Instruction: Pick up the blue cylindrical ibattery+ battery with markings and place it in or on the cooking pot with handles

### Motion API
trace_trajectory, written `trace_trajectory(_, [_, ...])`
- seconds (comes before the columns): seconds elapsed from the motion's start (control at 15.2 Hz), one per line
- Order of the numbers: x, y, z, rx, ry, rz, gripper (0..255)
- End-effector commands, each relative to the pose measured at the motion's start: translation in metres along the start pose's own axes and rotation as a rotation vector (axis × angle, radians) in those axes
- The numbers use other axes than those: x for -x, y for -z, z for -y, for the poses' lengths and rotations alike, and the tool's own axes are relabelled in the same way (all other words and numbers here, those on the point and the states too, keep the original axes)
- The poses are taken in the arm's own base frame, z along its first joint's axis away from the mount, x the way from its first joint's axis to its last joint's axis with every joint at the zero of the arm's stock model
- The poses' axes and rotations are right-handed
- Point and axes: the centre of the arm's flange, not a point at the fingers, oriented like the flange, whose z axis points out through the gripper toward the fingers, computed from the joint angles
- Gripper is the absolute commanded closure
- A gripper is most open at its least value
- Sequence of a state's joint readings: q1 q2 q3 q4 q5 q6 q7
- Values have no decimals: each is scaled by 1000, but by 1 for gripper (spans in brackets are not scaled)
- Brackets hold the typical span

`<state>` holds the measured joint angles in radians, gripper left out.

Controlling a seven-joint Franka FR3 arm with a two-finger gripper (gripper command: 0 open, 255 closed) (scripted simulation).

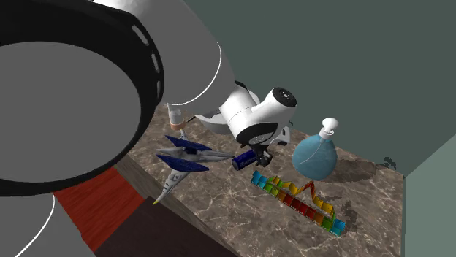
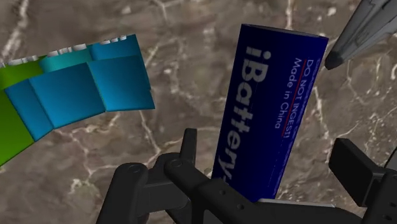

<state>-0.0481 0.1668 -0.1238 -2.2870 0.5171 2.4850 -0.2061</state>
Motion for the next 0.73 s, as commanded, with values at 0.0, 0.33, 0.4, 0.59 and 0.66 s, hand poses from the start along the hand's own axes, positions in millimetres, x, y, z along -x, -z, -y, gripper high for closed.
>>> trace_trajectory(0.0, [-1,-11,-1,0,-1,-1,0])
trace_trajectory(0.33, [-1,-19,-1,0,-1,-1,0])
trace_trajectory(0.4, [-1,-19,-1,0,-1,-1,0])
trace_trajectory(0.59, [-1,-19,-1,0,-1,0,0])
trace_trajectory(0.66, [-1,-19,-1,0,-1,0,0])
